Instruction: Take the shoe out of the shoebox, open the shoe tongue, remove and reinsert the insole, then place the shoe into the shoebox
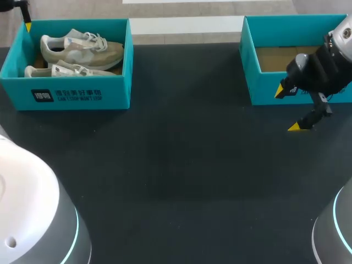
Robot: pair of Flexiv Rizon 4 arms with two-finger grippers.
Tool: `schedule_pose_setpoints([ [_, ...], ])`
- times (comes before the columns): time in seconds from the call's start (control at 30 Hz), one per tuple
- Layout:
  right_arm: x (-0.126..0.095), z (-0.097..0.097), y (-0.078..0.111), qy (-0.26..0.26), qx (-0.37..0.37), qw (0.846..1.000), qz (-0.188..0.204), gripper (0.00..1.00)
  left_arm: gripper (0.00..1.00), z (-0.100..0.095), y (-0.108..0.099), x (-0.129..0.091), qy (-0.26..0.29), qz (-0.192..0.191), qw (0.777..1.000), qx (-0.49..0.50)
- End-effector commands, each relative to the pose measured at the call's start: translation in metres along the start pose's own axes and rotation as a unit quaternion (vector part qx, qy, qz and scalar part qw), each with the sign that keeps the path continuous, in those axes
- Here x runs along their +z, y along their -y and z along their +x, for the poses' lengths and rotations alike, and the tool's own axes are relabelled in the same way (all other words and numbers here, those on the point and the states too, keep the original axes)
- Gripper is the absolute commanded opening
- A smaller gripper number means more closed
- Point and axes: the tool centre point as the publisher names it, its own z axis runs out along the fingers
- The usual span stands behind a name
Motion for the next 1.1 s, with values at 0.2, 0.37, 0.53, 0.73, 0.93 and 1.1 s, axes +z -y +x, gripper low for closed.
schedule_pose_setpoints([
  [0.2, 0.002, -0.001, -0.001, -0.001, 0.001, 1.000, 0.002, 1.00, 1.00, 0.000, -0.003, 0.000, -0.001, 0.003, 1.000, 0.001],
  [0.37, 0.002, -0.001, -0.001, -0.001, 0.001, 1.000, 0.002, 1.00, 1.00, 0.000, -0.003, 0.000, -0.001, 0.003, 1.000, 0.001],
  [0.53, 0.002, -0.001, -0.001, -0.001, 0.001, 1.000, 0.002, 1.00, 1.00, 0.000, -0.003, 0.000, -0.001, 0.003, 1.000, 0.001],
  [0.73, 0.002, -0.001, -0.001, -0.001, 0.001, 1.000, 0.002, 1.00, 1.00, -0.003, 0.015, -0.009, 0.001, -0.026, 0.998, 0.051],
  [0.93, 0.002, -0.001, -0.001, -0.001, 0.001, 1.000, 0.002, 1.00, 1.00, 0.001, 0.046, -0.017, 0.035, -0.036, 0.995, 0.088],
  [1.1, 0.002, -0.001, -0.001, -0.001, 0.001, 1.000, 0.002, 1.00, 1.00, 0.002, 0.067, -0.016, 0.043, -0.040, 0.992, 0.109],
])
